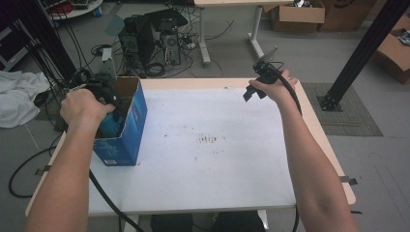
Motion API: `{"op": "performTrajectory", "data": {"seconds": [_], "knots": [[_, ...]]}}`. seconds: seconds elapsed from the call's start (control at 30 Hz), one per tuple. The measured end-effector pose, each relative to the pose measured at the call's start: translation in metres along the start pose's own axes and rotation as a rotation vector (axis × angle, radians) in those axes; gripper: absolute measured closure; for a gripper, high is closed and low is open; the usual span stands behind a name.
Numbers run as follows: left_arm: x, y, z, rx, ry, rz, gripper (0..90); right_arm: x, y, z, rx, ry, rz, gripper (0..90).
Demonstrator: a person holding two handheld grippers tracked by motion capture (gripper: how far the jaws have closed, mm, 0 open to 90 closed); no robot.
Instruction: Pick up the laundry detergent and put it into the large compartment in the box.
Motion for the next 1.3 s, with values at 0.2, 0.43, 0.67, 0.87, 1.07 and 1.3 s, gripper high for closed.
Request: {"op": "performTrajectory", "data": {"seconds": [0.2,0.43,0.67,0.87,1.07,1.3], "knots": [[-0.001,0.012,-0.002,-0.010,0.004,0.003,38.3,-0.001,0.001,0.001,0.001,-0.007,0.002,16.6],[0.002,0.024,-0.003,-0.014,0.017,0.003,38.3,-0.003,0.002,0.001,-0.003,-0.005,0.002,16.6],[0.004,0.027,-0.002,-0.007,0.013,0.002,38.3,-0.002,0.001,0.000,-0.003,0.000,0.000,16.6],[0.003,0.027,-0.003,-0.005,0.011,0.001,38.2,-0.002,0.001,0.000,-0.004,-0.006,0.004,16.6],[0.004,0.028,-0.004,-0.012,0.010,-0.002,38.0,-0.003,-0.001,-0.001,-0.001,-0.007,0.003,16.6],[0.004,0.028,-0.004,-0.008,0.010,-0.006,37.9,-0.001,-0.002,-0.002,-0.002,-0.002,0.006,16.6]]}}
Point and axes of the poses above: each handheld gripper's, and its own axes: y roughly forward along the jaws, z roughly out of its top, x roughly to its right, the point moved 9 cm from there along y, roughly forward along the jaws, and after that the axes turned 4 degrees about x, right-handed, at the moved point
